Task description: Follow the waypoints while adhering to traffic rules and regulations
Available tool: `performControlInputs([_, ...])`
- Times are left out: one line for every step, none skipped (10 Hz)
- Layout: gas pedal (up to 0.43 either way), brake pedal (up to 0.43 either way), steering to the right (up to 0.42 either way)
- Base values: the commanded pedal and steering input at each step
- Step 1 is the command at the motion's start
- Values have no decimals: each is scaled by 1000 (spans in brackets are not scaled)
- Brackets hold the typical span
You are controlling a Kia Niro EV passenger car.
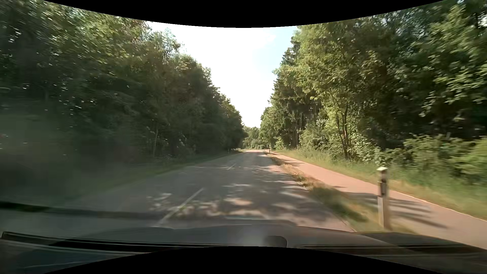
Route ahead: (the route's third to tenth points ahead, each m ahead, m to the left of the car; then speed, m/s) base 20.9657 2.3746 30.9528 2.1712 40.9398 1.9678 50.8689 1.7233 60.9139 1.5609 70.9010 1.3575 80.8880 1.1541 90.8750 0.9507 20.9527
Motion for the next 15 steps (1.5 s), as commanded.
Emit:
performControlInputs([110, 6, 2])
performControlInputs([110, 6, 2])
performControlInputs([110, 6, 2])
performControlInputs([110, 6, 2])
performControlInputs([110, 6, 2])
performControlInputs([110, 6, 2])
performControlInputs([110, 6, 2])
performControlInputs([110, 6, 2])
performControlInputs([110, 6, 1])
performControlInputs([110, 6, 2])
performControlInputs([110, 6, 2])
performControlInputs([110, 6, 1])
performControlInputs([110, 6, 1])
performControlInputs([110, 6, 0])
performControlInputs([110, 6, 0])
